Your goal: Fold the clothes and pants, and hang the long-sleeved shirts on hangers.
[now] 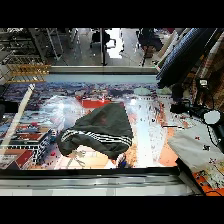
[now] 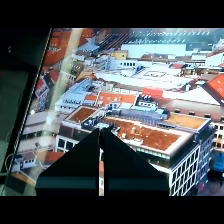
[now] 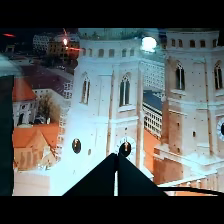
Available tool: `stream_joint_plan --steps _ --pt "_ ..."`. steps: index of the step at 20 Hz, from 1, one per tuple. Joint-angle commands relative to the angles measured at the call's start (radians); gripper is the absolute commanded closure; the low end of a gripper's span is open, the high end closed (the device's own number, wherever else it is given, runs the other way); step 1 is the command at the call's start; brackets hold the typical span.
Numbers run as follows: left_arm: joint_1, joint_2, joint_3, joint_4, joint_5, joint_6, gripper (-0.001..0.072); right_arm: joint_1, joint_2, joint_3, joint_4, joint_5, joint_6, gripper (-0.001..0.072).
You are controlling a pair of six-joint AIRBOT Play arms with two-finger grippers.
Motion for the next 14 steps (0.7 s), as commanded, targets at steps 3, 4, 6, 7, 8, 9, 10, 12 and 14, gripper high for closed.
stream_joint_plan --steps 3,4,6,7,8,9,10,12,14 --pt "0.001 0.000 0.000 0.000 0.000 0.000 0.0696 0.001 0.000 0.000 0.000 0.000 0.000 0.0695" --pt "0.001 0.000 0.000 0.000 0.000 0.000 0.0696 0.001 0.000 0.000 0.000 0.000 0.000 0.0695" --pt "0.001 0.000 0.000 0.000 0.000 0.000 0.0695 0.001 0.000 0.000 0.000 0.000 0.000 0.0695" --pt "0.001 0.000 0.000 0.000 0.000 0.000 0.0695 0.001 0.000 0.000 0.000 0.000 0.000 0.0695" --pt "0.001 0.000 0.000 0.000 0.000 0.000 0.0696 0.001 0.000 0.000 0.000 0.000 0.000 0.0695" --pt "0.001 0.000 0.000 -0.001 0.000 0.000 0.0696 0.001 0.000 0.000 0.000 0.000 0.000 0.0695" --pt "0.001 0.000 0.000 -0.006 -0.001 -0.004 0.0695 0.001 0.000 0.000 0.000 0.000 0.000 0.0695" --pt "0.001 0.000 0.000 -0.012 -0.029 -0.004 0.0688 0.001 0.000 0.000 0.000 0.000 0.000 0.0695" --pt "0.001 0.000 0.000 -0.015 -0.053 -0.015 0.0687 0.001 0.000 0.000 0.000 0.000 0.000 0.0695"
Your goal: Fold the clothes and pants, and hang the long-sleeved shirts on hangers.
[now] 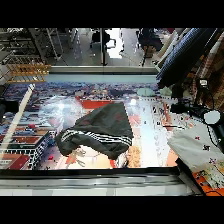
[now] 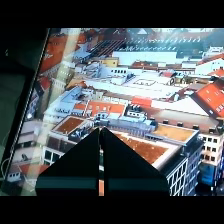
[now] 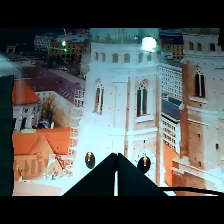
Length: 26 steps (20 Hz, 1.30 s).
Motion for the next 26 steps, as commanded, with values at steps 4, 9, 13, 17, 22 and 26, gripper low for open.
stream_joint_plan --steps 4,9,13,17,22,26 --pt "0.001 0.000 0.000 -0.006 -0.034 -0.029 0.0687 0.002 0.000 0.000 0.018 -0.057 0.002 0.0695" --pt "0.001 -0.007 0.000 -0.006 -0.045 -0.028 0.0683 0.002 0.000 0.000 0.111 0.037 0.032 0.0692" --pt "0.007 -0.020 -0.013 -0.187 -0.031 0.004 0.0034 0.001 0.000 -0.001 0.111 0.171 0.036 0.0417" --pt "0.095 -0.018 -0.198 -0.516 -0.029 0.175 0.0229 -0.053 -0.001 -0.013 0.176 0.445 -0.133 0.0419" --pt "0.381 -0.020 -0.496 -1.104 -0.022 0.515 0.0229 -0.175 -0.001 -0.239 0.493 0.777 -0.415 0.0419" --pt "0.464 -0.062 -0.598 -1.187 -0.031 0.554 0.0229 -0.127 -0.039 -0.466 0.742 0.713 -0.556 0.0289"
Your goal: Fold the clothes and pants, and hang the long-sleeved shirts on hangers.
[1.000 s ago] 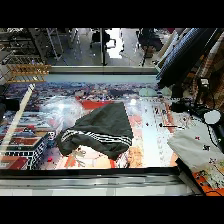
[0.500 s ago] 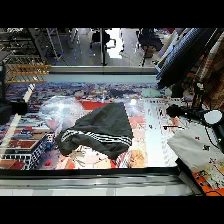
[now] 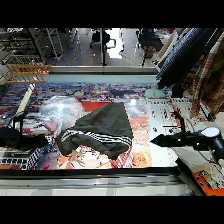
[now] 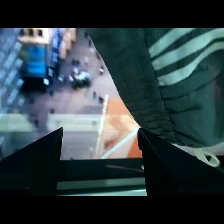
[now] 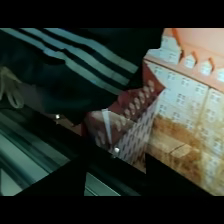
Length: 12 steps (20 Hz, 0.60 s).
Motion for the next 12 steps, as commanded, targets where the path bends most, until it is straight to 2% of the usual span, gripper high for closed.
stream_joint_plan --steps 1,4,8,12 --pt "0.068 -0.053 -0.085 -0.193 -0.003 0.092 0.0228 0.038 -0.056 -0.151 0.232 -0.004 -0.144 0.0289" --pt "0.067 -0.151 -0.085 -0.288 -0.027 0.109 0.0218 0.102 -0.159 -0.148 0.296 -0.065 -0.164 0.0289" --pt "0.067 -0.261 -0.085 -0.334 -0.042 0.139 0.0166 0.137 -0.278 -0.148 0.355 -0.119 -0.191 0.0289" --pt "0.063 -0.323 -0.085 -0.425 -0.106 0.163 0.0166 0.151 -0.341 -0.139 0.408 -0.189 -0.213 0.0289"
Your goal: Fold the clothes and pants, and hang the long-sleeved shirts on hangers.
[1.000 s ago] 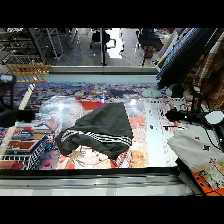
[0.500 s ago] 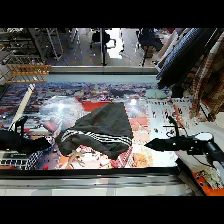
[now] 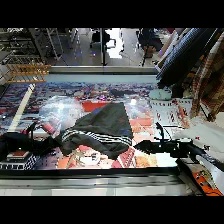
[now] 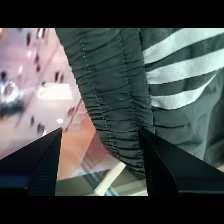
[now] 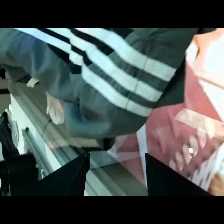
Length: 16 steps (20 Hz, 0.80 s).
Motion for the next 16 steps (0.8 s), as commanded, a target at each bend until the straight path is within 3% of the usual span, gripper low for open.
stream_joint_plan --steps 1,8,10,16 --pt "-0.001 -0.059 -0.001 -0.078 -0.045 0.027 0.0167 0.013 -0.060 0.014 0.072 -0.059 -0.027 0.0289" --pt "-0.006 -0.073 -0.001 -0.147 -0.113 0.052 0.0173 0.060 -0.136 0.079 0.122 -0.121 0.005 0.0287" --pt "-0.006 -0.073 -0.001 -0.164 -0.117 0.053 0.0230 0.084 -0.147 0.083 0.122 -0.170 0.027 0.0285" --pt "-0.008 -0.077 0.019 -0.188 -0.135 0.057 0.0230 0.123 -0.154 0.100 0.152 -0.188 0.030 0.0280"
